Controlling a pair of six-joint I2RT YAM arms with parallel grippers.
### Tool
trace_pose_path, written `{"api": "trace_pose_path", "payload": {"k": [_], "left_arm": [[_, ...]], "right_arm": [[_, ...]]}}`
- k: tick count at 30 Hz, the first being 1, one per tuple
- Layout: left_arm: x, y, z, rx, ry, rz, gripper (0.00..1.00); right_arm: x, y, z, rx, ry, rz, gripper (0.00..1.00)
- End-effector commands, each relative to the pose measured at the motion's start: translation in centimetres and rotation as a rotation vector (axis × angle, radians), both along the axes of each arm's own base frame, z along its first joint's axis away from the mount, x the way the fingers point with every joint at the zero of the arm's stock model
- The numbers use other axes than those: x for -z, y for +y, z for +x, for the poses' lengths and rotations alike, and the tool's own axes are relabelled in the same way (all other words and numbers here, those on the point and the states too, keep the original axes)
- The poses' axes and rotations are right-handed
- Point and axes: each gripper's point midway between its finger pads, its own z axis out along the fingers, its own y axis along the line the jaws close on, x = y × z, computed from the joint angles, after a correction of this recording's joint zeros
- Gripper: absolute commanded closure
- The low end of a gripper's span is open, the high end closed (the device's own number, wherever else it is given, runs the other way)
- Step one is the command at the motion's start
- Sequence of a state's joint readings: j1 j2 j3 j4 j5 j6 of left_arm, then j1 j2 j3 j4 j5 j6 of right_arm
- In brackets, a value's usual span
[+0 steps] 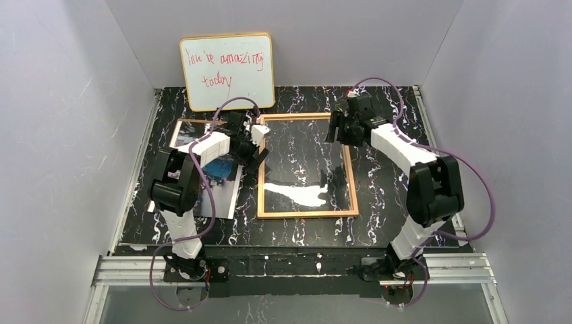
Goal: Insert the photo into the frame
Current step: Adjust the photo frame at the center of the board, then pick up the photo at the center of the board.
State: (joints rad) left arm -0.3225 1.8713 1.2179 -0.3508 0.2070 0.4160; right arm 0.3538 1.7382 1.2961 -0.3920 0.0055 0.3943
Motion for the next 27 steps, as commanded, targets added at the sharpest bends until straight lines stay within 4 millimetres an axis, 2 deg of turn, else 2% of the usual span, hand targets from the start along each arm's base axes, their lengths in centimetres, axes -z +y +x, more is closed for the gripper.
{"api": "trace_pose_path", "payload": {"k": [1,5,8,11,14,15,18,21,24,27], "left_arm": [[2.0,-1.8,-2.8,0.016,0.16,-0.029,0.11],[-0.9,-1.3,-1.2,-0.012,0.124,-0.039,0.1],[-4.6,0.8,0.0,-0.056,0.102,-0.074,0.08],[-8.7,3.9,0.4,-0.103,0.118,-0.135,0.07],[-12.2,8.8,0.6,-0.163,0.094,-0.149,0.06],[-12.8,11.4,0.8,-0.207,0.071,-0.133,0.05],[-13.0,17.2,0.0,-0.293,0.043,-0.066,0.05],[-11.5,22.4,-0.6,-0.393,0.031,0.019,0.06],[-9.3,26.8,-0.9,-0.483,0.016,0.123,0.09],[-7.1,28.9,-1.3,-0.521,0.022,0.19,0.12]], "right_arm": [[-4.8,1.1,-0.3,-0.023,-0.085,0.112,0.03],[-7.7,3.7,-0.6,-0.093,-0.104,0.251,0.01],[-9.1,6.5,-0.7,-0.133,-0.09,0.324,0.01],[-9.7,11.9,-1.5,-0.219,-0.101,0.306,0.01],[-9.4,17.9,-2.7,-0.301,-0.091,0.327,0.01],[-9.3,19.9,-3.0,-0.324,-0.087,0.338,0.01],[-7.6,25.1,-4.0,-0.367,-0.063,0.313,0.01],[-5.4,28.8,-4.3,-0.379,-0.036,0.301,0.01],[-2.5,30.8,-3.7,-0.363,-0.011,0.27,0.01],[-0.2,31.6,-2.6,-0.34,0.0,0.252,0.02]]}}
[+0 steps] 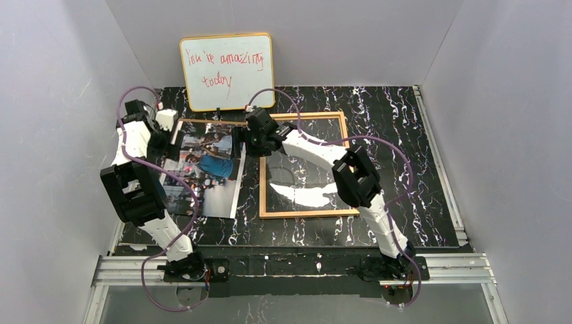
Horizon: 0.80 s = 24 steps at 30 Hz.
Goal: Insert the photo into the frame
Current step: Pick up the photo at the center of the board.
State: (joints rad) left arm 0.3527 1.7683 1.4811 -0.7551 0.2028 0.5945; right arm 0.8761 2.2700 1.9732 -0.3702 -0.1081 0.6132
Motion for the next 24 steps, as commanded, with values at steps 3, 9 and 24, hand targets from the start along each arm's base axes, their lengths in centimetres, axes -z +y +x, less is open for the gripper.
{"api": "trace_pose_path", "payload": {"k": [3,9,24], "left_arm": [[4.5,2.8,-1.6,-0.019,0.062,0.148,0.14],[7.8,2.5,-3.5,0.002,0.122,0.15,0.16],[11.4,1.1,-6.3,0.068,0.22,0.105,0.17]], "right_arm": [[2.4,0.2,4.0,0.114,-0.013,-0.034,0.04],[3.9,1.1,5.5,0.148,-0.03,-0.019,0.11],[8.2,1.6,8.5,0.215,-0.013,0.024,0.32]]}}
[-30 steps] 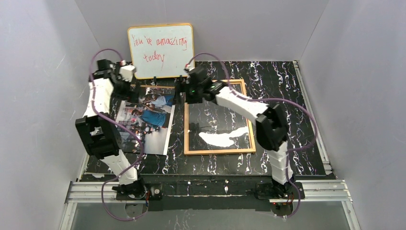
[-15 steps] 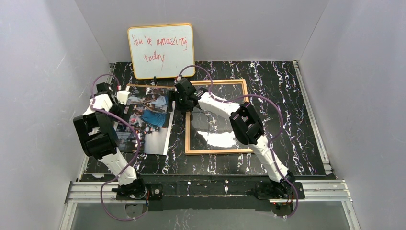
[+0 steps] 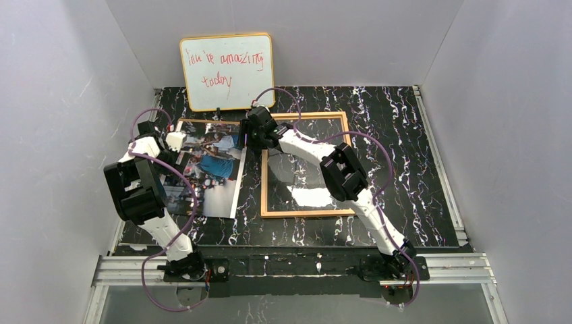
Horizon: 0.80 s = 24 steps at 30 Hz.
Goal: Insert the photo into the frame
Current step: Pick up the photo at the center of the board.
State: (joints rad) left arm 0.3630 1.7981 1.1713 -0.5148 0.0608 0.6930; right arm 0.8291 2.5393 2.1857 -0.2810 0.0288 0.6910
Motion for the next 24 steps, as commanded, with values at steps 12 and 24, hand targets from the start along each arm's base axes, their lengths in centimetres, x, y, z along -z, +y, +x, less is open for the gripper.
{"api": "trace_pose_path", "payload": {"k": [12,24], "left_arm": [[2.7,-0.8,-2.1,0.04,0.093,-0.011,0.17],[2.6,-0.9,-2.1,0.053,0.095,0.002,0.17]], "right_arm": [[-1.9,1.1,1.0,0.001,-0.062,0.11,0.59],[-5.9,2.0,0.2,-0.041,-0.151,0.128,0.69]]}}
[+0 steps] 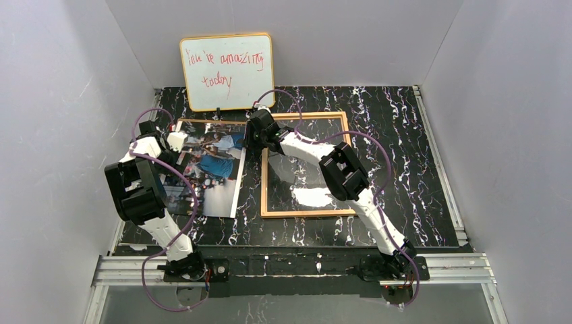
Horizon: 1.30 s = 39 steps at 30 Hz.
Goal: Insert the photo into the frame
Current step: Pick up the photo at the center of the board.
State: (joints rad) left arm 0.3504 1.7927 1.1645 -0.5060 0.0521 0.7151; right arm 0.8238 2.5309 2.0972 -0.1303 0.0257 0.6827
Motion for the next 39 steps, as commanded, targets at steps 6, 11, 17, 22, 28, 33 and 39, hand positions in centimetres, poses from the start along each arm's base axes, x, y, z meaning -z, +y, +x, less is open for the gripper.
{"api": "trace_pose_path", "payload": {"k": [6,11,17,22,28,33,39], "left_arm": [[2.6,-0.7,-2.2,0.025,0.098,-0.014,0.17],[2.7,-0.9,-2.2,0.027,0.099,-0.018,0.17],[2.7,-0.9,-2.3,0.029,0.099,-0.019,0.17],[2.6,-1.0,-2.2,0.032,0.094,-0.021,0.17],[2.5,-1.1,-2.3,0.037,0.094,-0.025,0.17],[2.2,-1.2,-2.3,0.043,0.089,-0.028,0.17],[2.0,-1.2,-2.3,0.047,0.088,-0.028,0.17]], "right_arm": [[-7.1,1.8,-0.8,-0.048,-0.133,0.06,0.76],[-7.7,1.9,-0.9,-0.054,-0.149,0.06,0.82],[-9.4,2.4,-1.4,-0.075,-0.177,0.103,0.85],[-10.2,3.1,-2.2,-0.116,-0.176,0.149,0.8],[-9.5,3.7,-2.5,-0.154,-0.167,0.19,0.63],[-7.8,3.6,-2.0,-0.155,-0.119,0.197,0.55],[-6.3,3.5,-1.4,-0.146,-0.088,0.202,0.73]]}}
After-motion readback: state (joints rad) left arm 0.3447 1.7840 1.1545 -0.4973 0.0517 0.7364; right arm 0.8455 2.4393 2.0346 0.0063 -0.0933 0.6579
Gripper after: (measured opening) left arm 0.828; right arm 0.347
